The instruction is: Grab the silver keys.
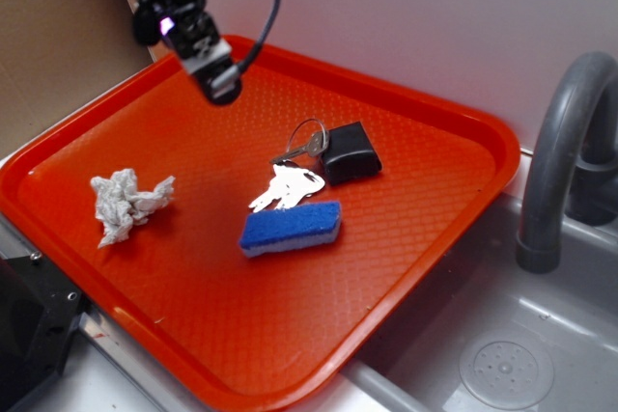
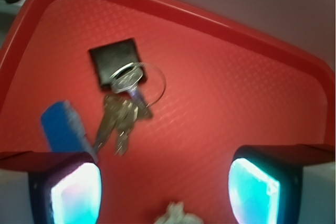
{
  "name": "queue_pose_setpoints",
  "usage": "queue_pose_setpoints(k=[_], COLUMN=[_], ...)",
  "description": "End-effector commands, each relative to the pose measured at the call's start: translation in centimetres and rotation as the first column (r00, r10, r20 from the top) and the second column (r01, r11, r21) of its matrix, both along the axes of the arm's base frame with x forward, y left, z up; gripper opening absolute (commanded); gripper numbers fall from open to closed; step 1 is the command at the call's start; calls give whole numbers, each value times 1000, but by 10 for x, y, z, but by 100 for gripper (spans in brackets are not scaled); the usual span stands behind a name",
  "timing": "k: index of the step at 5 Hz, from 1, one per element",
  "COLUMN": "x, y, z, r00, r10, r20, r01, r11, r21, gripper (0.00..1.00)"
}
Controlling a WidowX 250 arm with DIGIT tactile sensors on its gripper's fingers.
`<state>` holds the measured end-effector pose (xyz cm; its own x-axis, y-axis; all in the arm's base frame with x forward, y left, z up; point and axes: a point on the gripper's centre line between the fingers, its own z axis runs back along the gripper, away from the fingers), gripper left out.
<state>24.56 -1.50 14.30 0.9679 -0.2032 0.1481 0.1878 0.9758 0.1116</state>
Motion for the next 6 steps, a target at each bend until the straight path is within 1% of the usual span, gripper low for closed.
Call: queue_pose_setpoints(k=[1, 2, 3, 4, 5, 6], x=[46, 47, 48, 53, 59, 66], y=[9, -8, -8, -1, 3, 0], z=[-16, -38, -50, -56, -62, -69], r00=[971, 939, 885, 862, 818, 783], r10=[-234, -340, -456, -502, -574, -622], r20=[49, 54, 95, 76, 41, 13], r01=[236, 338, 453, 501, 574, 622], r11=[971, 940, 890, 865, 819, 783], r21=[-27, 38, 50, 27, 12, -2], gripper=[100, 100, 100, 100, 100, 100])
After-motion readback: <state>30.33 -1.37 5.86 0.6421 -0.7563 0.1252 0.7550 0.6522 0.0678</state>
